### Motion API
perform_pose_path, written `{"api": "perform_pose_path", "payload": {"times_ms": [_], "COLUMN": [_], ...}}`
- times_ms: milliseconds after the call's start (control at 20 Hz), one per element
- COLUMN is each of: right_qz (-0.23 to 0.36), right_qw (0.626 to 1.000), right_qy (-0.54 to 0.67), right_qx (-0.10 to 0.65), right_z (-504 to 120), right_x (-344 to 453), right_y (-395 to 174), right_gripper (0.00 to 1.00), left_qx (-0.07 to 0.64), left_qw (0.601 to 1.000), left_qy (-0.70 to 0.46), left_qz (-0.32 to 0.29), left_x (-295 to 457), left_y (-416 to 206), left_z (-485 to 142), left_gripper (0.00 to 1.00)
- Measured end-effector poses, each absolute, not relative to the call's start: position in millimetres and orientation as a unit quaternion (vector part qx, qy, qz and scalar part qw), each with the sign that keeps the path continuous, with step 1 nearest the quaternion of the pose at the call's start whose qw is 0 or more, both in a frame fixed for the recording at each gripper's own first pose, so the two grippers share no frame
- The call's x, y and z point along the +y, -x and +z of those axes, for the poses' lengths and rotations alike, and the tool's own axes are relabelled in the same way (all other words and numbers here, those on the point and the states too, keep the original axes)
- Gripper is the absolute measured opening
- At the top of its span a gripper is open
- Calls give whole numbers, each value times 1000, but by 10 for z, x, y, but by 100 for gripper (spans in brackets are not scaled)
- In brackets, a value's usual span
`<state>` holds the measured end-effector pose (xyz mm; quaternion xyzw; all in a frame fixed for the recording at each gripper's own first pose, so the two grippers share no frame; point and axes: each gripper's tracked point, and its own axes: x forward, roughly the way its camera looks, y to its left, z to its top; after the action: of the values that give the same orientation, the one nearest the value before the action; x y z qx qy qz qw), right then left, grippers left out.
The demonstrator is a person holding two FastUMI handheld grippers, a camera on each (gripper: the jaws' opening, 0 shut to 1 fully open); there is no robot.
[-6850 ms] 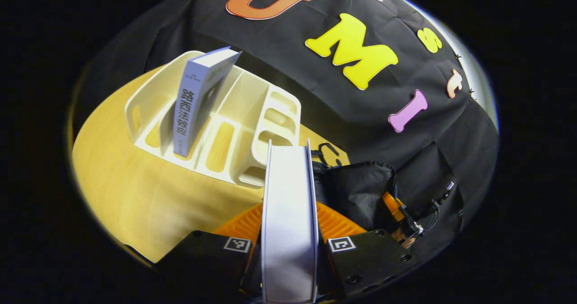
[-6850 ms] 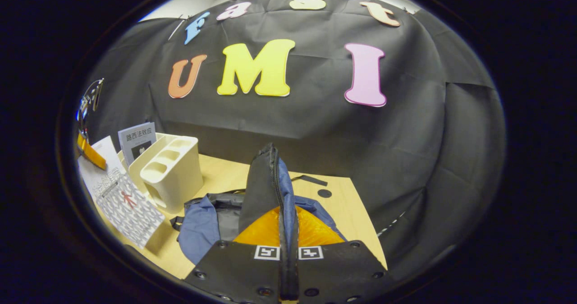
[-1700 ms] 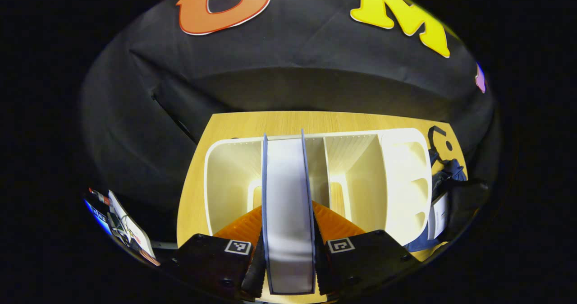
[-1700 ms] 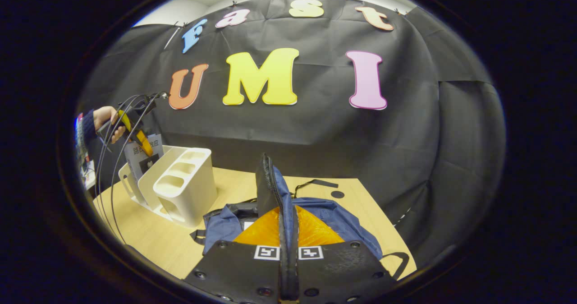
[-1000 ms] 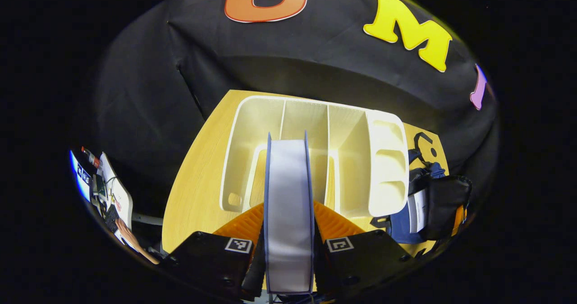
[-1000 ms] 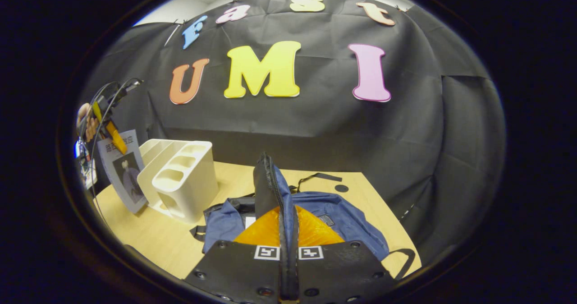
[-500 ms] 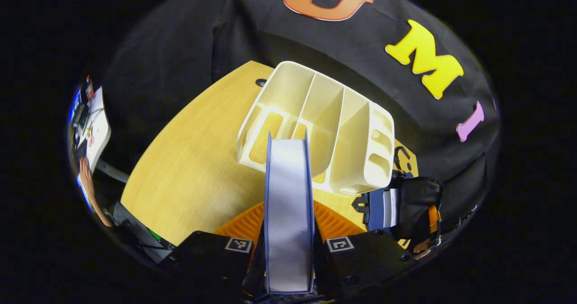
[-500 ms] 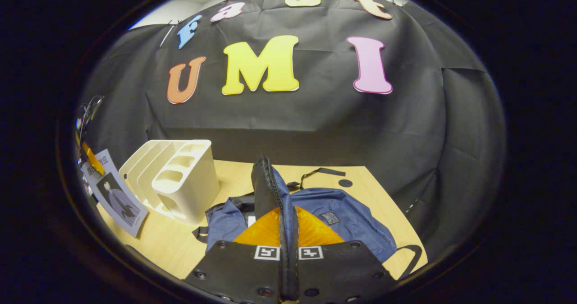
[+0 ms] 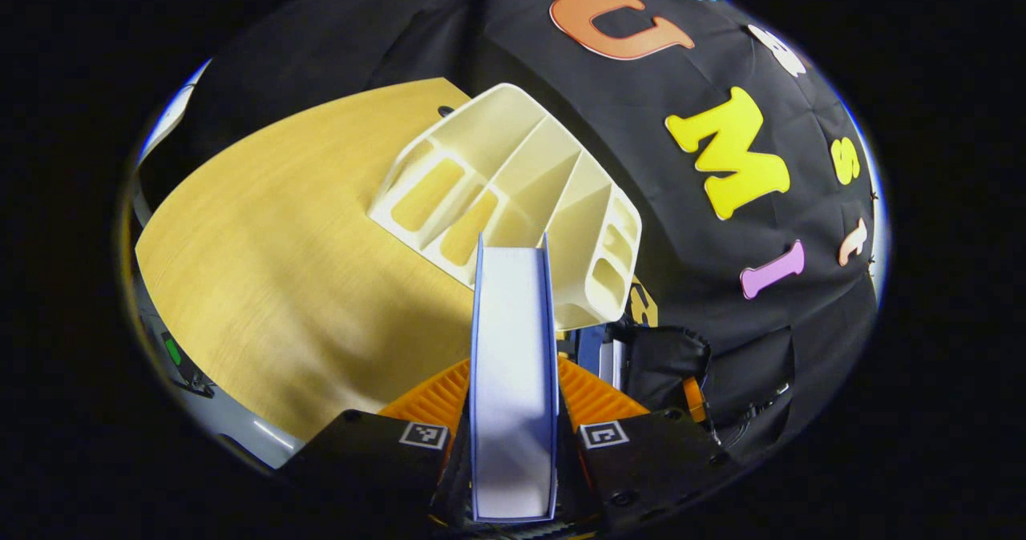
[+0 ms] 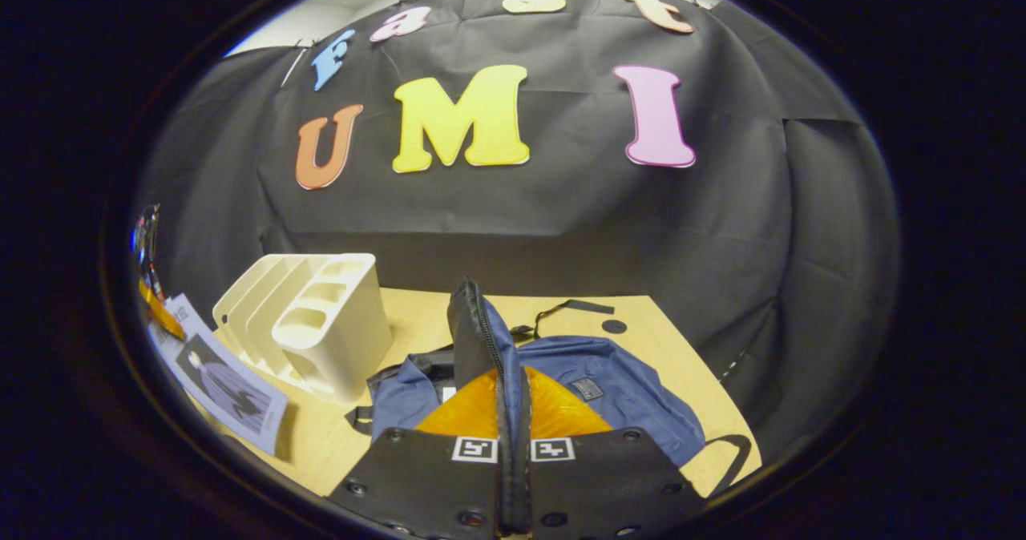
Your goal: Open the schoolbag, grab two books from the bookshelf and put them into the schoolbag.
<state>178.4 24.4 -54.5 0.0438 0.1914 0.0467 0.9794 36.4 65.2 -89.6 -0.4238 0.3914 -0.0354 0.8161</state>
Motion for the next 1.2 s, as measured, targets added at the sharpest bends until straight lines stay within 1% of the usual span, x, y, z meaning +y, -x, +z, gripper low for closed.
{"api": "perform_pose_path", "payload": {"times_ms": [150, 300, 500, 650, 850, 900, 950, 1050, 1100, 1200], "right_qz": [44, 41, 38, 32, 32, 33, 33, 38, 39, 38], "right_qw": [980, 980, 980, 982, 984, 984, 984, 985, 986, 987], "right_qy": [-48, -48, -52, -44, -36, -35, -34, -29, -23, -12], "right_qx": [189, 188, 189, 179, 171, 171, 171, 167, 163, 154], "right_z": [-510, -512, -517, -440, -385, -388, -389, -352, -333, -273], "right_x": [181, 101, -3, -75, -109, -103, -108, -95, -90, -114], "right_y": [-1771, -1762, -1763, -1737, -1680, -1676, -1673, -1646, -1636, -1614], "right_gripper": [0, 0, 0, 1, 0, 0, 0, 0, 0, 0], "left_qx": [388, 369, 337, 303, 289, 285, 286, 292, 285, 272], "left_qw": [801, 781, 742, 729, 693, 694, 704, 744, 749, 761], "left_qy": [450, 488, 551, 581, 622, 623, 615, 570, 568, 560], "left_qz": [-73, -121, -178, -196, -221, -220, -208, -190, -188, -181], "left_x": [289, -80, -537, -850, -1240, -1302, -1355, -1480, -1528, -1594], "left_y": [-388, -487, -675, -945, -1215, -1285, -1335, -1360, -1343, -1311], "left_z": [-907, -857, -740, -786, -850, -888, -996, -1213, -1202, -1195], "left_gripper": [46, 46, 45, 46, 46, 46, 46, 47, 46, 46]}}
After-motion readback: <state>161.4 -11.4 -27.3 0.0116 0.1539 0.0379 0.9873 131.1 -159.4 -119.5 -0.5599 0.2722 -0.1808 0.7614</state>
